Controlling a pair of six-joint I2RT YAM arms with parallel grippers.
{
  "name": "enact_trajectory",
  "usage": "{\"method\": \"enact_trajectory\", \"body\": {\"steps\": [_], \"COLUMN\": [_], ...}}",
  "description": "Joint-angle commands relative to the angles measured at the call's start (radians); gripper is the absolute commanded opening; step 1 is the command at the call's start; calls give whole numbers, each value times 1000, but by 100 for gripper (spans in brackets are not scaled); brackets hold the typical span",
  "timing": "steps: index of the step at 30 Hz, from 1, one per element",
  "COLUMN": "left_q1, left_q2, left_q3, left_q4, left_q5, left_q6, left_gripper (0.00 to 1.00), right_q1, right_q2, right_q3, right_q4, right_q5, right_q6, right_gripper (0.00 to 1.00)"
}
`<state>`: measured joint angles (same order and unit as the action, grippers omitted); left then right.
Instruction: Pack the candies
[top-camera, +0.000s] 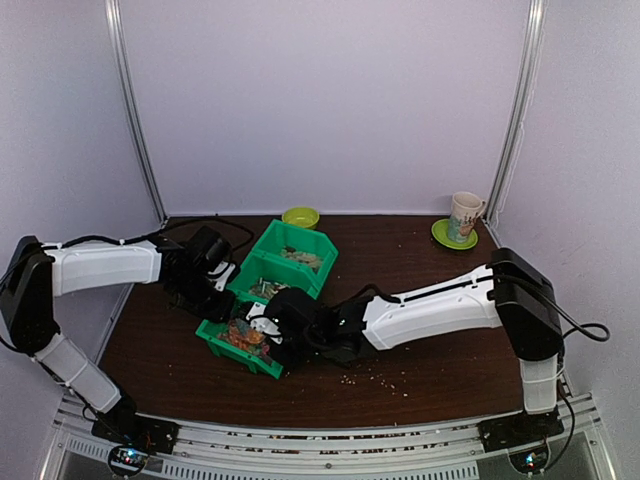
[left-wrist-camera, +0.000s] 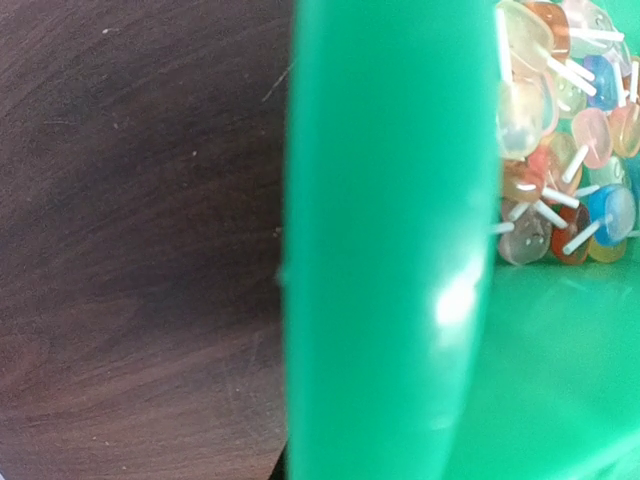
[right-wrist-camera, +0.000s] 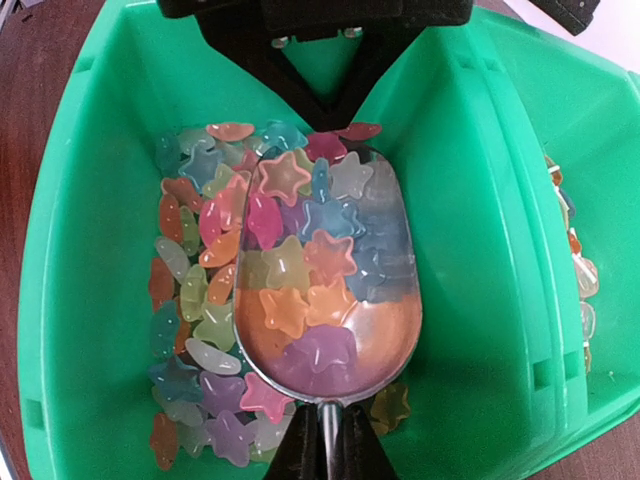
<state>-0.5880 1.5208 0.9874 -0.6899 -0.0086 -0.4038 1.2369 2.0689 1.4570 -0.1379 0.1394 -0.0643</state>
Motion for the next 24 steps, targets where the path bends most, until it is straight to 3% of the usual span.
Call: {"method": "enact_trajectory", "body": {"steps": [1,24], "left_q1": [6,8], "left_q2": [-24,-7], "left_q3": [82,96], "left_q4": [188,167], "left_q5": [107,125], "left_q6": [-29,-20], "left_gripper": [0,0], "right_q1": [-11,-36], "right_q2": [-27,-279], "right_q3": [-86,-378], "right_q4": [-32,250], "right_q5": [29,-54], "right_q6": [-24,-27], "right_gripper": [0,0]}}
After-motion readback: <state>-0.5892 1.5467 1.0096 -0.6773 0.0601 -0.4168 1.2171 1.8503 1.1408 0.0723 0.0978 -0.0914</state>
